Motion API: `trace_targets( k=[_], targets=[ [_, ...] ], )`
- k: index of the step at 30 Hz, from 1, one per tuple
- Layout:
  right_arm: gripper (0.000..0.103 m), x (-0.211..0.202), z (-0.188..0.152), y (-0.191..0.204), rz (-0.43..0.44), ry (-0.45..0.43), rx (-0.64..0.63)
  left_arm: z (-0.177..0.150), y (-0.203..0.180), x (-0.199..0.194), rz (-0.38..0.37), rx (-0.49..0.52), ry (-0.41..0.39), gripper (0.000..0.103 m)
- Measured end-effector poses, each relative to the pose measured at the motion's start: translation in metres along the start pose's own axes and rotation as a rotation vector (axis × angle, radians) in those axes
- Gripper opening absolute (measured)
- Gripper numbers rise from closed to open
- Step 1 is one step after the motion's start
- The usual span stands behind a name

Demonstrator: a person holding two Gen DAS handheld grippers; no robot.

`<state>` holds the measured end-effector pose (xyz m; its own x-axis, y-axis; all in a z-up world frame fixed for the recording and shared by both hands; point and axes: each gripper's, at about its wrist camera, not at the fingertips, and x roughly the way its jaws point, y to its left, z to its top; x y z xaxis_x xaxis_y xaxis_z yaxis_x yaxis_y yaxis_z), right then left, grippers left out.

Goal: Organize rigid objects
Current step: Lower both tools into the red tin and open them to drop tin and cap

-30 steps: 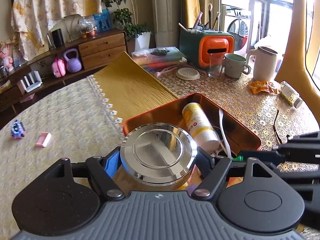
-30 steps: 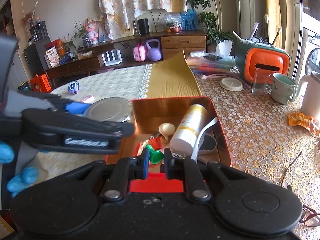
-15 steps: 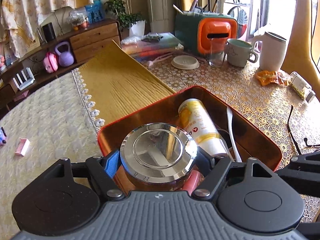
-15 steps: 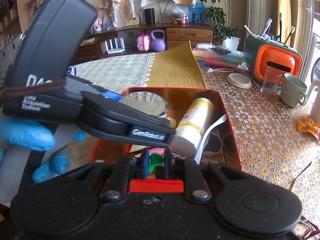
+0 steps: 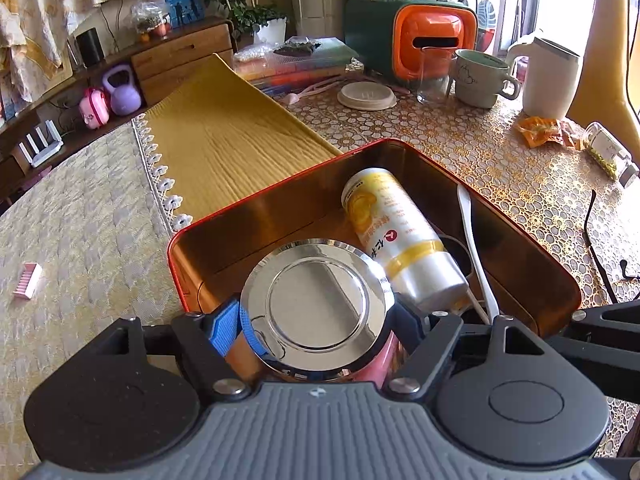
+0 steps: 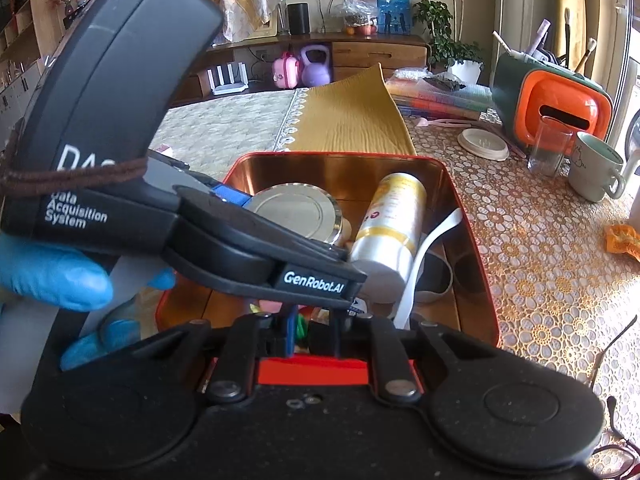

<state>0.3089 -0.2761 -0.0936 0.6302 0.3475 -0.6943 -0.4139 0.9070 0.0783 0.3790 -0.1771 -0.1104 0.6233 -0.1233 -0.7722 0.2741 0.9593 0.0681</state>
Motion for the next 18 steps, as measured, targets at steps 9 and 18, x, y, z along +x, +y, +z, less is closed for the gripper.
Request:
trace_targets(
  k=[9,18],
  targets=[
    [0.024,-0.005,-0.001,0.0,0.005,-0.009,0.014,0.0,0.0,-0.008,-0.007,-0.003,0.007,0.077],
    [0.032,-0.015,0.0,0.005,-0.005,-0.02,0.015,-0.005,0.003,-0.028,-0.017,0.001,-0.007,0.077]
  ],
)
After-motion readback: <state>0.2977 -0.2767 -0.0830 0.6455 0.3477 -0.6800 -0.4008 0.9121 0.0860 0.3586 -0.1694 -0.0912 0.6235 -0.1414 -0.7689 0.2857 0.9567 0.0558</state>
